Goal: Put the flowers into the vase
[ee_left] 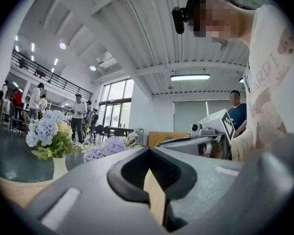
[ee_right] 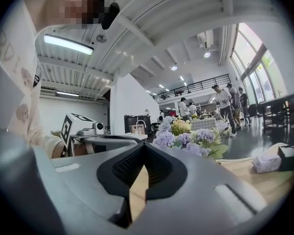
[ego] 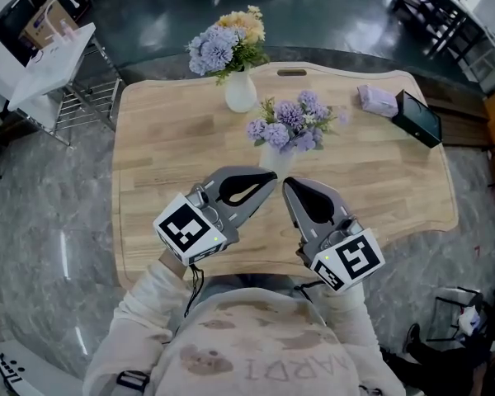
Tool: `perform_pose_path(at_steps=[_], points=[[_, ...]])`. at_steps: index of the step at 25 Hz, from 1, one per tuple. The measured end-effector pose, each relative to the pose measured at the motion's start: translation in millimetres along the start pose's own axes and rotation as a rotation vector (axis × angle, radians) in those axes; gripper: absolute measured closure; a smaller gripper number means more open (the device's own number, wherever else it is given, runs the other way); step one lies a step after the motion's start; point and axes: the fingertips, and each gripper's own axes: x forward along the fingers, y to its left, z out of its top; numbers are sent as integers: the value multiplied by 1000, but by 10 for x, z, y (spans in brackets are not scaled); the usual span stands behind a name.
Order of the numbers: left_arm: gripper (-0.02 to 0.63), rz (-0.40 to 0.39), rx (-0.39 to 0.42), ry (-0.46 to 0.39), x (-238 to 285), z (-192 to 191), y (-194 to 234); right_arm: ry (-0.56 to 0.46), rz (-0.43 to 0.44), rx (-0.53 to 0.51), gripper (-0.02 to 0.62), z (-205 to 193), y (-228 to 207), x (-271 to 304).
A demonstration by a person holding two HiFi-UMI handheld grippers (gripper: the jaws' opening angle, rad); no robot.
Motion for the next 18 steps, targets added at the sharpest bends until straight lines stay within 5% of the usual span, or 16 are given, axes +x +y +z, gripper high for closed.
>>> perform_pose_path(at_steps=[18], points=[[606, 12, 6, -3, -19, 8, 6, 6, 17, -14, 571, 24, 28, 4]])
